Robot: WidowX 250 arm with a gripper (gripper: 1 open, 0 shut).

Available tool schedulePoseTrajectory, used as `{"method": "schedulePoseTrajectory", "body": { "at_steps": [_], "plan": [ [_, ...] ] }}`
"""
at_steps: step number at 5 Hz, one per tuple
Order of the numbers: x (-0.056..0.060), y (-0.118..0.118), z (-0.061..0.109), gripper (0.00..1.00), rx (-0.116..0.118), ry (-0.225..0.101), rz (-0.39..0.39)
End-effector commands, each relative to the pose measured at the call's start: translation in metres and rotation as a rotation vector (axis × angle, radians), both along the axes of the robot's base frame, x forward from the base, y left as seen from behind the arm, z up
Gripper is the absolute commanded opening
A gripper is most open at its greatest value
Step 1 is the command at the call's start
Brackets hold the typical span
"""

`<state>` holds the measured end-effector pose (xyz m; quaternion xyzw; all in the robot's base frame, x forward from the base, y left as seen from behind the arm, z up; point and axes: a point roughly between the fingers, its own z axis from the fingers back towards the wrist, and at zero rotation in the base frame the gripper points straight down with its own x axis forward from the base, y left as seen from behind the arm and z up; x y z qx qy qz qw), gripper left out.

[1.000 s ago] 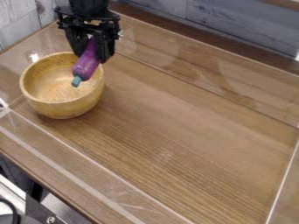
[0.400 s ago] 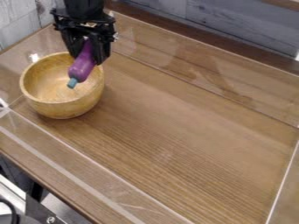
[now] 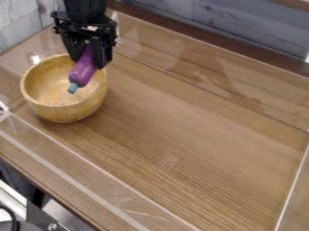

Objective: Put the purple eggplant in the brown bowl

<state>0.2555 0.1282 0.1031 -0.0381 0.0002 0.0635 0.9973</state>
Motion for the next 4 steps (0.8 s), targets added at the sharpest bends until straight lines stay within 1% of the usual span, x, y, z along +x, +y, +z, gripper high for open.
{"method": "schedulePoseTrajectory", "body": {
  "at_steps": [1,2,4],
  "plan": [
    [0.0,0.007,0.005,0.0,0.024,-0.025,0.01],
    [0.0,0.007,0.002,0.0,0.025,-0.022,0.014],
    [0.0,0.017,-0.001,0.0,0.029,-0.022,0.02]
  ]
}}
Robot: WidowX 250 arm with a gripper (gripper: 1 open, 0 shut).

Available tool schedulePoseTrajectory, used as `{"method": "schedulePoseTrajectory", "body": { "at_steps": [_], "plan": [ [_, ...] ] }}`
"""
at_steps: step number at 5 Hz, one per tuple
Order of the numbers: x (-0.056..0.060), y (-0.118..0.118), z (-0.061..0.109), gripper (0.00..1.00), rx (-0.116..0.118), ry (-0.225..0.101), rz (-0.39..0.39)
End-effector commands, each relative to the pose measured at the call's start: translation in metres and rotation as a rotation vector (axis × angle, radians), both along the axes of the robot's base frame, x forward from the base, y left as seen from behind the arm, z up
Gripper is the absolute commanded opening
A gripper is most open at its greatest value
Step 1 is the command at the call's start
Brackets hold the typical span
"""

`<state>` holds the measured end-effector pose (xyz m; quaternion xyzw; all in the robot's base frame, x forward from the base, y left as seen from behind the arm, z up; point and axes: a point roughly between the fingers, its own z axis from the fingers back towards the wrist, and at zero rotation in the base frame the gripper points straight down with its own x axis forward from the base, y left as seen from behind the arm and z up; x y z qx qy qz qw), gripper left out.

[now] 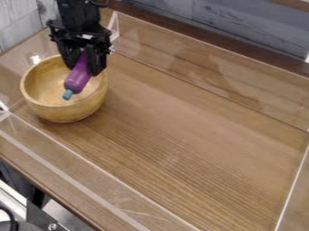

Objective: Put the purple eggplant in the brown bowl

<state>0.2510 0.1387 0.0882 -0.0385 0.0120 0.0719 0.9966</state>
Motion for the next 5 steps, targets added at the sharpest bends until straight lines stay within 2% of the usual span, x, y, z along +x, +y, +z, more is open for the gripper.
{"method": "schedulePoseTrajectory", "body": {
  "at_steps": [1,5],
  "plan": [
    [0.0055,0.008,0.0138,0.0,0.03,-0.046,0.007],
    [0.0076,0.0115,0.018,0.0,0.024,-0.049,0.016]
  ]
}}
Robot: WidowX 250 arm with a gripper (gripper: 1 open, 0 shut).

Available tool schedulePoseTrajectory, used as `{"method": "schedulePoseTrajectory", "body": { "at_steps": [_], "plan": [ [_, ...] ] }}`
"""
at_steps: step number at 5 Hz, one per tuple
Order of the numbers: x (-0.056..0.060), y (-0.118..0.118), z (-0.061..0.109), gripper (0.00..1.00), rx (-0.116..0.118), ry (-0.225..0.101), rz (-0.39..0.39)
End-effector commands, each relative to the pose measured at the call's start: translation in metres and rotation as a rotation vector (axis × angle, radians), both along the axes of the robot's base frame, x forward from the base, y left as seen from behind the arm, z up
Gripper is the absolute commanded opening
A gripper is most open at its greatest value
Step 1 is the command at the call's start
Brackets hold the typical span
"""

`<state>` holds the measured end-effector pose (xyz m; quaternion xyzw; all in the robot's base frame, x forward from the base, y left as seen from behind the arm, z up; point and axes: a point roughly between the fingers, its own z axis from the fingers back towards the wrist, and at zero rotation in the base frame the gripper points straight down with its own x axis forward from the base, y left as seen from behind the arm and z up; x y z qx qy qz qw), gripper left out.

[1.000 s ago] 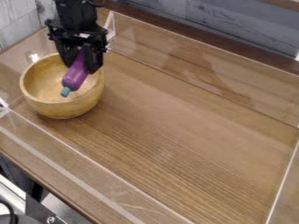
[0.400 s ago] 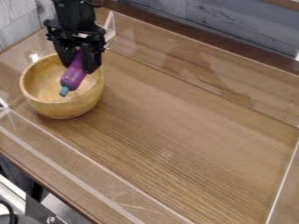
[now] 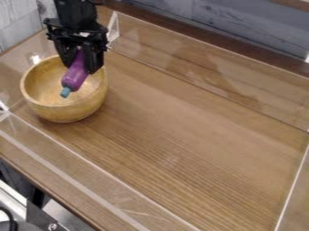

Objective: Put the purple eggplant in the brown bowl

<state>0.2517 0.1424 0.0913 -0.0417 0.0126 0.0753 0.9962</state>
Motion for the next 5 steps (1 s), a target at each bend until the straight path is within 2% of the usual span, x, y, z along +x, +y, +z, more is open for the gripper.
{"method": "schedulePoseTrajectory", "body": {
  "at_steps": [1,5],
  "plan": [
    [0.0069,0.0098,0.0144,0.0,0.03,-0.049,0.011],
    [0.0073,0.015,0.0132,0.0,0.024,-0.048,0.019]
  ]
}}
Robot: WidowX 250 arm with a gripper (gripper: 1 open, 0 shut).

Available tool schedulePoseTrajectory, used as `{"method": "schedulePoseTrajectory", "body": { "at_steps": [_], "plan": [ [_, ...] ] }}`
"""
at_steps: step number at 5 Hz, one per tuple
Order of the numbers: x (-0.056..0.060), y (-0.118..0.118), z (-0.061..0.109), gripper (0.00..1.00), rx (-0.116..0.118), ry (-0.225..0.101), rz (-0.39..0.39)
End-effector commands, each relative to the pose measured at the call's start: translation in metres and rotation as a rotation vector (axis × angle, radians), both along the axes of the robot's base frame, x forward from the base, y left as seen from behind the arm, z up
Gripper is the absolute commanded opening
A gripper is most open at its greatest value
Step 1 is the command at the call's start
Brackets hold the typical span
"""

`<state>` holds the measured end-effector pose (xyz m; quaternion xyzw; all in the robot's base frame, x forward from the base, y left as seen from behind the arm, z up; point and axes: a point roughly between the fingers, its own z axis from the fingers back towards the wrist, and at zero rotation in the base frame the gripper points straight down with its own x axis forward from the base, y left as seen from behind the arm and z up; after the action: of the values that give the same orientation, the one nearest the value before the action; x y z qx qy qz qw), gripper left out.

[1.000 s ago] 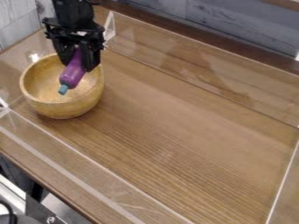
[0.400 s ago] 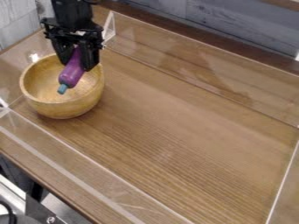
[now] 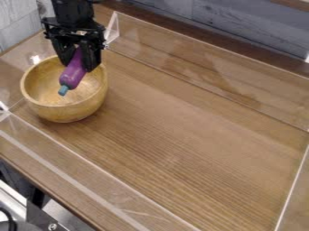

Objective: Put the purple eggplant in the brown bowl

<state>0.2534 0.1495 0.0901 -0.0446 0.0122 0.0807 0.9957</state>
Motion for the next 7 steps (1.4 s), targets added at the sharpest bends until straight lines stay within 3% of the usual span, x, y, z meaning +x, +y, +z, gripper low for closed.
{"method": "schedulePoseTrajectory", "body": {
  "at_steps": [1,7],
  "plan": [
    [0.0056,0.0085,0.0142,0.0,0.028,-0.046,0.01],
    [0.0065,0.0107,0.0132,0.0,0.015,-0.043,0.018]
  ]
}}
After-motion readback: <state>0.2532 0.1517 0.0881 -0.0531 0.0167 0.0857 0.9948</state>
